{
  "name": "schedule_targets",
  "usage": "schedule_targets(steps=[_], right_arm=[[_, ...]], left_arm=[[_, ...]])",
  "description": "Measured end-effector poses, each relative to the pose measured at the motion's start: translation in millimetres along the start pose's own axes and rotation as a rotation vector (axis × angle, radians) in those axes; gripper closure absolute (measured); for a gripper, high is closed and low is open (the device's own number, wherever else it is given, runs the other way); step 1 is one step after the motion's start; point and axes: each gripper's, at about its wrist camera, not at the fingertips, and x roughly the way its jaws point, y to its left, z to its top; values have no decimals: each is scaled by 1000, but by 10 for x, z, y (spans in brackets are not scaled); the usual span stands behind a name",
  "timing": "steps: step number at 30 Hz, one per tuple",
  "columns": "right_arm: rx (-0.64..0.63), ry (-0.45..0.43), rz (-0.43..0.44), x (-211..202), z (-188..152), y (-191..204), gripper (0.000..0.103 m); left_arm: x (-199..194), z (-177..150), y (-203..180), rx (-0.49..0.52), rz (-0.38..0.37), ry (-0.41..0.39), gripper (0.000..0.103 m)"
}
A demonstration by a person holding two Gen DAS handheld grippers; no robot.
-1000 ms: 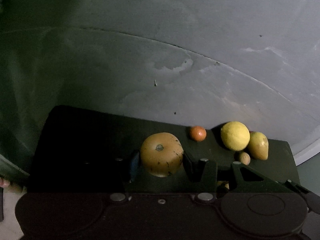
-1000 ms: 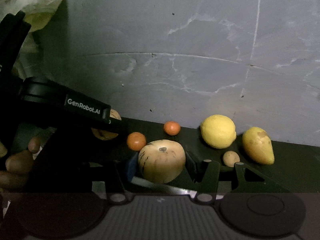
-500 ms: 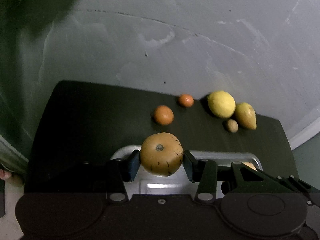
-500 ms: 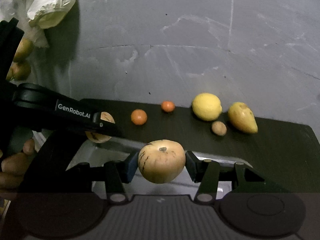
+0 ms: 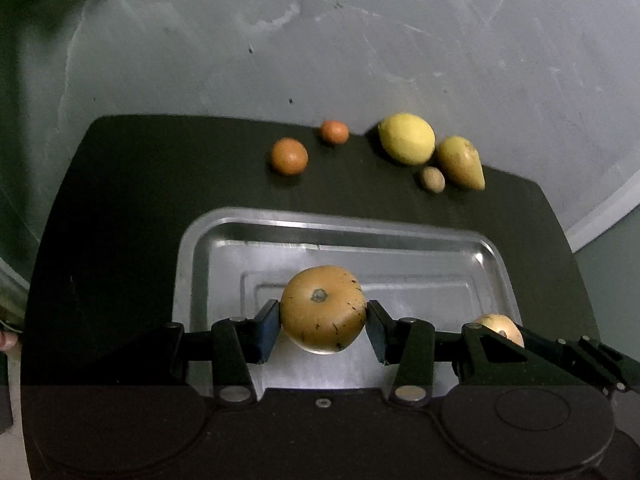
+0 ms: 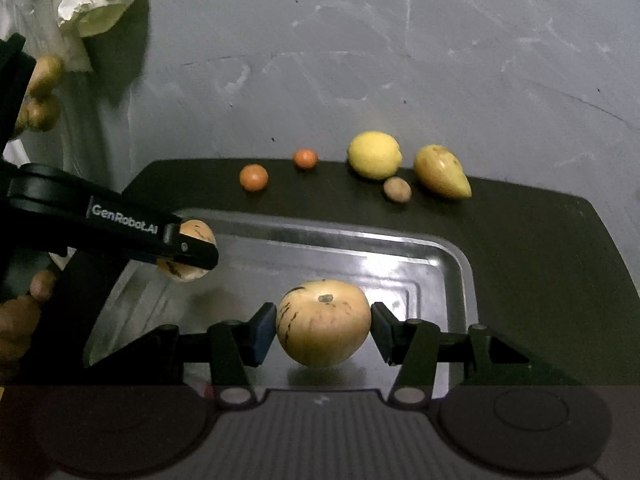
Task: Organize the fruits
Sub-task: 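Carry both fruits into the tray and open both tools to release them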
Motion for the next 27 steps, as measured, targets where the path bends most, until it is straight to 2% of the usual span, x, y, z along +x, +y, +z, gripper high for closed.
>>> schedule_targets(steps=[10, 27], right_arm=[[29, 48, -7, -54, -263, -106, 47], [44, 84, 22, -17, -364, -100, 47]], left_arm=[[-5, -198, -71, 34, 6, 39, 55], [-10, -345, -207, 104, 21, 85, 55]])
